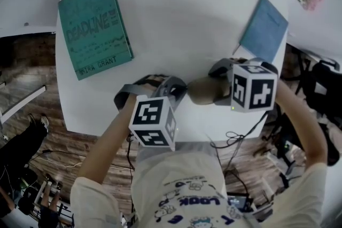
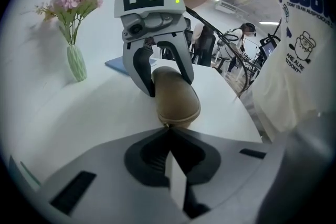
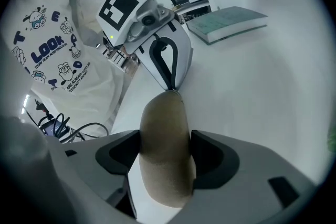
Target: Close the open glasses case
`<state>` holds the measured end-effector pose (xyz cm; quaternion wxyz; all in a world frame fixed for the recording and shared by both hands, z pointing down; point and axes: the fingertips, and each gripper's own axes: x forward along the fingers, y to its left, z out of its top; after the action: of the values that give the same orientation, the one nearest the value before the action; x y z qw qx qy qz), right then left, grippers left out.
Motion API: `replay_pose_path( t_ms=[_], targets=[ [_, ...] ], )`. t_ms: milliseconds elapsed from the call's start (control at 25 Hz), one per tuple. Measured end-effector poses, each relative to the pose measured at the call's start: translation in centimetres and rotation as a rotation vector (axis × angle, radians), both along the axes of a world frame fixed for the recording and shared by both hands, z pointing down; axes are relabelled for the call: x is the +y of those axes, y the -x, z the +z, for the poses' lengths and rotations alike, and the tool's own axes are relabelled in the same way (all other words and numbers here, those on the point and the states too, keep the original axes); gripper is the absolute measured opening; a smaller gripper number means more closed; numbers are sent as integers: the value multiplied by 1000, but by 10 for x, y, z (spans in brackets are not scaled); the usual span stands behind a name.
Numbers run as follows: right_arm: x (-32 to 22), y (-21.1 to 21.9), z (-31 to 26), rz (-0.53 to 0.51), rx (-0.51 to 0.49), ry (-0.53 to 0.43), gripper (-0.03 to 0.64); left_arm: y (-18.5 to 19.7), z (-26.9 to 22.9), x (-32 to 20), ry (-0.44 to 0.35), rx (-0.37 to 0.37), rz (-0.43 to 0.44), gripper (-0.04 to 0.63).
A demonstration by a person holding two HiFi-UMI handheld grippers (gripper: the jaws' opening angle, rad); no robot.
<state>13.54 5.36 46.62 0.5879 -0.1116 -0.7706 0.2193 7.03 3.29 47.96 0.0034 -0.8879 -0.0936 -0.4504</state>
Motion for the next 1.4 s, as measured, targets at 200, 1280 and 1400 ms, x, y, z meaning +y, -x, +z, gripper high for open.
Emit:
replay_pose_path(
  t_ms=[200, 1280, 1400],
  targets=[
    [1, -2, 2, 7, 9, 13, 301, -4, -1, 49, 96, 11, 12, -2],
    [-37, 62, 2, 803, -67, -35, 299, 51, -3, 9, 35, -19, -328, 0],
    [-41, 69, 2, 885, -67, -46, 299, 56, -3, 5, 19, -25, -333, 0]
  ],
)
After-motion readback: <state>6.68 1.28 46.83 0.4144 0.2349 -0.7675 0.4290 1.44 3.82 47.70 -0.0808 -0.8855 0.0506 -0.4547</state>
